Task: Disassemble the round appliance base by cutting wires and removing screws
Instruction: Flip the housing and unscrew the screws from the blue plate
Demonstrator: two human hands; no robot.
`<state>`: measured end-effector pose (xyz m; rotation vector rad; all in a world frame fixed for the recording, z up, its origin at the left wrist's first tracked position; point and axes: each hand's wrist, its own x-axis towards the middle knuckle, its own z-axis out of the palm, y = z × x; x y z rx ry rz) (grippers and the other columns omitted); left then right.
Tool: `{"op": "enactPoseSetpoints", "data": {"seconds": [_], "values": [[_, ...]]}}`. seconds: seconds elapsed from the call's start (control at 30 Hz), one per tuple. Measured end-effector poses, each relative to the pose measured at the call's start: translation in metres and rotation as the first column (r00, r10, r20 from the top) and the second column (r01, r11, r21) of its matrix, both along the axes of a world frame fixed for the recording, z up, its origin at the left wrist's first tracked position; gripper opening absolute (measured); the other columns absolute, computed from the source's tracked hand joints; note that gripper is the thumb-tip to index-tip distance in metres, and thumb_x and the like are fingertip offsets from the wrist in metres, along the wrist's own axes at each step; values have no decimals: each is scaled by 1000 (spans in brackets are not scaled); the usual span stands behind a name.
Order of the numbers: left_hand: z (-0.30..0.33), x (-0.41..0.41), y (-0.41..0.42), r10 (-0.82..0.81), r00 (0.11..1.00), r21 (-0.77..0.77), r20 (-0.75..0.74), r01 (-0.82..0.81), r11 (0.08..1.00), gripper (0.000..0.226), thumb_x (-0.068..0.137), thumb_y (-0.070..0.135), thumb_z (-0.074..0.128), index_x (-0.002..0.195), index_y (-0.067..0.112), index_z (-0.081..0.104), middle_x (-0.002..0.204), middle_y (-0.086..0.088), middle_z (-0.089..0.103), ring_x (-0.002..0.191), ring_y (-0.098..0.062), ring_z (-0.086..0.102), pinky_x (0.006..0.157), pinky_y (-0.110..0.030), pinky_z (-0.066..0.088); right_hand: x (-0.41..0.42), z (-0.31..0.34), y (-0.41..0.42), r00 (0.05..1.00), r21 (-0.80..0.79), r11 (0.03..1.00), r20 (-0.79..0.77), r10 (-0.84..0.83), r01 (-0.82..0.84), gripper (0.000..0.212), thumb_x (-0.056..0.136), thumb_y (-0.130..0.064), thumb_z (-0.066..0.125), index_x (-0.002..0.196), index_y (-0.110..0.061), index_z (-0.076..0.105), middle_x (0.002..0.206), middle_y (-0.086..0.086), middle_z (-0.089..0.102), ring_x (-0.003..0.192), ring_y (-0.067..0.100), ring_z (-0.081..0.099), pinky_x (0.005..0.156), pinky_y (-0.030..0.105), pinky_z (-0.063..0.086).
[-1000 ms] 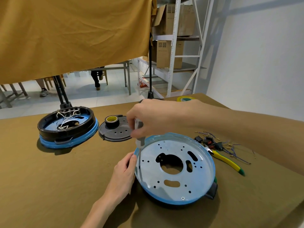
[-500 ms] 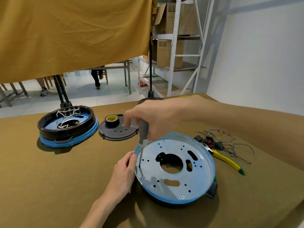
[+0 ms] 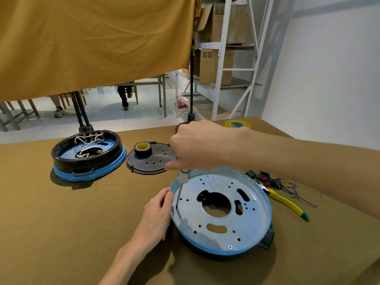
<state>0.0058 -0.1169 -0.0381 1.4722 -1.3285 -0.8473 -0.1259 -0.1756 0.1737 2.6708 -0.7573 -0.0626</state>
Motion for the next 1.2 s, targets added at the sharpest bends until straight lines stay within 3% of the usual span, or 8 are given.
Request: {"op": "enactPoseSetpoints", "data": {"seconds": [0.13, 0.2, 0.3, 0.43, 0.63, 0.8, 0.97, 1.2], "values": [[5, 2, 0, 78, 995, 22, 70, -80, 997, 28, 105, 49, 42, 125, 39, 58, 114, 20, 66, 103, 7, 62, 76, -13, 47, -2, 11, 1, 989, 358, 922, 56, 137, -148, 29, 83, -20, 81, 109, -25, 71, 86, -12, 61, 81, 9, 61, 70, 33, 56], [6, 2, -1, 163, 979, 49, 122, -170, 984, 25, 103, 50, 46, 115, 30, 57, 110, 9, 65, 97, -4, 62, 72, -17, 45, -2, 8, 3, 990, 297, 945, 70, 123, -138, 39, 84, -34, 82, 117, -21, 66, 84, -14, 52, 77, 10, 55, 60, 28, 48], [7, 1, 0, 140, 971, 122, 194, -165, 979, 27, 102, 55, 41, 99, 32, 55, 106, 9, 60, 97, -5, 56, 74, -21, 42, -7, -1, -2, 1000, -4, 1000, -2, -24, 24, 57, 85, -71, 65, 81, -14, 62, 64, -7, 49, 54, 13, 49, 44, 25, 32], [8, 3, 1, -18, 965, 198, 262, -36, 980, 40, 102, 61, 34, 91, 38, 65, 109, 14, 53, 109, -12, 47, 94, -36, 40, -38, 1, -20, 968, 286, 946, 151, -203, 154, 51, 84, -68, 68, 70, -20, 75, 51, -5, 57, 41, 8, 45, 38, 20, 32], [8, 3, 1, -23, 974, 222, 226, -28, 975, 34, 106, 48, 35, 85, 33, 58, 107, 22, 51, 105, -8, 50, 111, -49, 35, -109, -42, -30, 754, 692, 696, 350, -556, 192, 42, 91, -56, 67, 83, -17, 80, 57, 0, 67, 43, 8, 45, 42, 19, 35], [13, -3, 4, 0, 983, 222, 184, -42, 974, 36, 106, 55, 33, 81, 37, 53, 102, 22, 49, 107, -11, 48, 104, -43, 36, -136, -79, -19, 439, 938, 330, 344, -830, -109, 30, 86, -42, 78, 91, -13, 82, 69, 12, 63, 50, 14, 45, 45, 21, 39], [17, -3, 10, 275, 955, -153, 109, -258, 954, 15, 98, 37, 60, 111, 30, 60, 111, 11, 55, 104, -4, 56, 84, -24, 47, -118, -80, -15, 423, 783, 602, 604, -675, -157, 26, 82, -35, 84, 84, -10, 76, 61, 7, 62, 48, 12, 51, 43, 23, 40], [30, 9, 8, -5, 950, -166, 313, 60, 984, 15, 94, 37, 68, 99, 51, 72, 101, 24, 62, 113, -5, 43, 94, -23, 29, -76, -58, -13, 539, 517, 847, 753, -378, -127, 29, 84, -40, 81, 77, -13, 74, 65, -1, 67, 57, 7, 54, 54, 27, 44]]}}
